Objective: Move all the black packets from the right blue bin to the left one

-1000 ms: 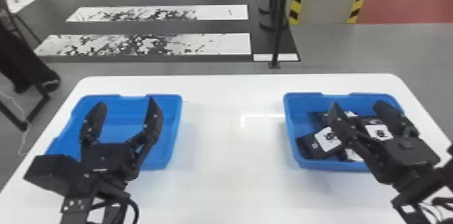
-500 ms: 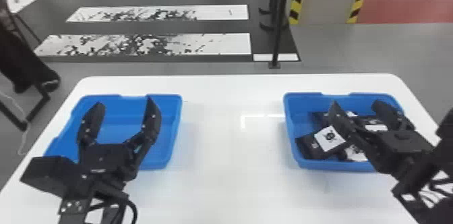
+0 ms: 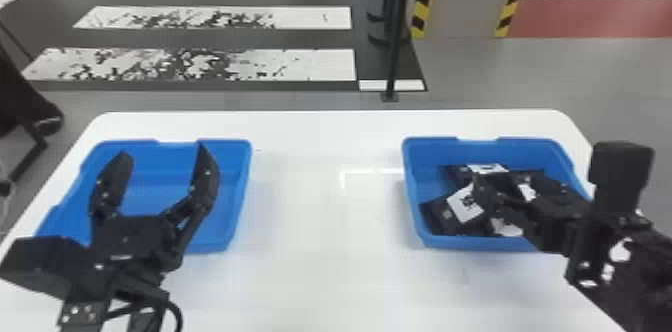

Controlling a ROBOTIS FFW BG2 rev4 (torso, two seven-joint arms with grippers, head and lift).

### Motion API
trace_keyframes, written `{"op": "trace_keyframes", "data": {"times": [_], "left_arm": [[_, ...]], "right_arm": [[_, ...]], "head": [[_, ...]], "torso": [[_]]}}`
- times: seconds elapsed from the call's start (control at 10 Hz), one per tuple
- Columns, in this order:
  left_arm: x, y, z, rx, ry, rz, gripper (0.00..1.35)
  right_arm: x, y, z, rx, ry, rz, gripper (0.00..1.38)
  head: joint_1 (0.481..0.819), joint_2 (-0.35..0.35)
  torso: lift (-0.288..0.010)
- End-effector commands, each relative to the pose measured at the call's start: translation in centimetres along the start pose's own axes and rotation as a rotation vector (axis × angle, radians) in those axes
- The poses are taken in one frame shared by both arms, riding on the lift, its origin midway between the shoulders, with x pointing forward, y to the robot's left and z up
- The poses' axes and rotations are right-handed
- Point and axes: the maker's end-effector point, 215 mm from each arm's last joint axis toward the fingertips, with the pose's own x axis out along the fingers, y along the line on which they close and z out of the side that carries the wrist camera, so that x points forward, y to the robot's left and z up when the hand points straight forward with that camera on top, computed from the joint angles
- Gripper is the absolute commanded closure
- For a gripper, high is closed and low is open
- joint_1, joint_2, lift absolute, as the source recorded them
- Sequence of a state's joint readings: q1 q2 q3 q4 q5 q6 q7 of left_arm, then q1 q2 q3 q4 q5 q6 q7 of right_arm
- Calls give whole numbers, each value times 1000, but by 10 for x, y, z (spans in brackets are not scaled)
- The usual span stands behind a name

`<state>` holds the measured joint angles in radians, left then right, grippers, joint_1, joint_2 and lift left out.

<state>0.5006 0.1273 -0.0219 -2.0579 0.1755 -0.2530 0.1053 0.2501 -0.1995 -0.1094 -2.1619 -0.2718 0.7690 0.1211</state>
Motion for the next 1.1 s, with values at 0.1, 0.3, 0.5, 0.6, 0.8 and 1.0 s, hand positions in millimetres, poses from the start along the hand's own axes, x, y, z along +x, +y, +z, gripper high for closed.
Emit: {"op": "trace_keyframes", "data": {"times": [0.1, 0.3, 0.5, 0.6, 0.8, 1.0], "left_arm": [[0, 0, -2, -1, 3, 0, 133], [-1, 0, -2, -5, -2, 1, 133], [-1, 1, -2, -8, -6, 2, 133], [-1, 1, -4, -10, -6, 1, 133], [-1, -1, -3, -12, -10, -2, 133], [-1, -1, -3, -16, -14, -2, 133]], "right_arm": [[11, -13, -12, -4, 38, -24, 188], [19, -19, -24, 8, 65, -32, 188], [28, -20, -30, 8, 58, -20, 191], [31, -16, -29, 5, 57, -13, 202], [37, -11, -34, 9, 62, -2, 228], [42, -12, -44, 17, 83, -1, 349]], "head": [[695, -6], [695, -13], [695, -18], [695, -18], [695, -13], [695, -7]], "torso": [[-168], [-168], [-168], [-168], [-168], [-168]]}}
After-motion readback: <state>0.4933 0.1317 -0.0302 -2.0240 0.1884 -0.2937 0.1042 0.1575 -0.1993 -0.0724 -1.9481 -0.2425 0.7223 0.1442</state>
